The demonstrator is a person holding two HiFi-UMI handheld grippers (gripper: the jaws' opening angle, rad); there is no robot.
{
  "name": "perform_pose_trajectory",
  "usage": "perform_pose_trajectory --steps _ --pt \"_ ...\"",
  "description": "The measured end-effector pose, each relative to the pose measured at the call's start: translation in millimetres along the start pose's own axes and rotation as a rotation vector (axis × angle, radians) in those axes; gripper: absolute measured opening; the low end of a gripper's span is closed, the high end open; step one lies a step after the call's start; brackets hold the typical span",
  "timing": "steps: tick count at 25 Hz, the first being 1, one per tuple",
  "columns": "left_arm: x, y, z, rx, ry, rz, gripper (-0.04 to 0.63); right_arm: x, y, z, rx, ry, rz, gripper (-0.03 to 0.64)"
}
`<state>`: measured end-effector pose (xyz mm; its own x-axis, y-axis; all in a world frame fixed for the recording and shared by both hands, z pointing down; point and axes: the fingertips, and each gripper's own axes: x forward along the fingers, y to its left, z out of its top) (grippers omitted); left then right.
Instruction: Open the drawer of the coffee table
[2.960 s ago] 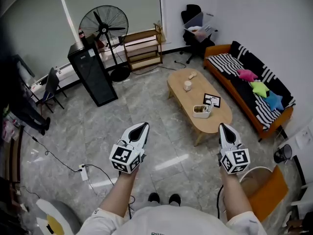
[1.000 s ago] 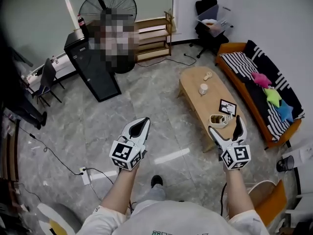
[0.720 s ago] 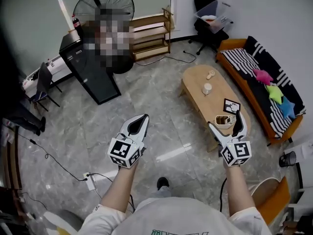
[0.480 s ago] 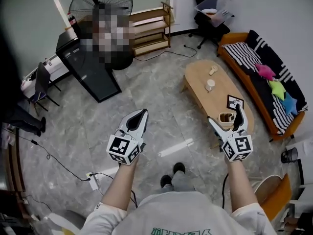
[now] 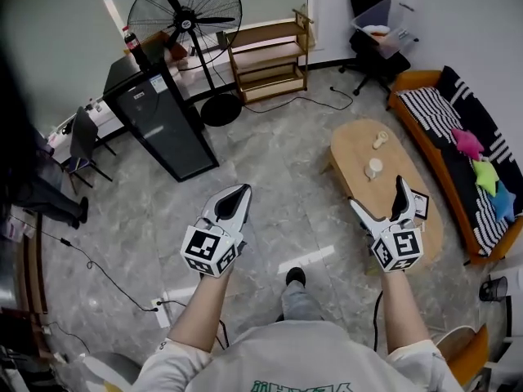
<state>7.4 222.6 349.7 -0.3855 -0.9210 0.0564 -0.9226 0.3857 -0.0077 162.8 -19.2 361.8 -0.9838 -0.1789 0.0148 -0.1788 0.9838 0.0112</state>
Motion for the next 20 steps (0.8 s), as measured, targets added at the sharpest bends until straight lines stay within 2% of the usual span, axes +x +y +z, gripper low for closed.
perform_pose_trajectory --steps 10,17,20 --pt "100.4 54.4 25.1 0.028 -0.010 0.016 0.000 99.4 -60.3 0.0 0.005 0.004 0.015 0.589" --pt "151.9 81.8 24.3 0.020 -0.004 -0.009 0.000 136.9 -83.0 1.0 0.005 0.012 -0.010 0.589" --pt "182.2 91.8 20.3 0.010 -0.005 -0.046 0.000 148.2 -95.1 -1.3 -0.003 0.021 -0.043 0.589"
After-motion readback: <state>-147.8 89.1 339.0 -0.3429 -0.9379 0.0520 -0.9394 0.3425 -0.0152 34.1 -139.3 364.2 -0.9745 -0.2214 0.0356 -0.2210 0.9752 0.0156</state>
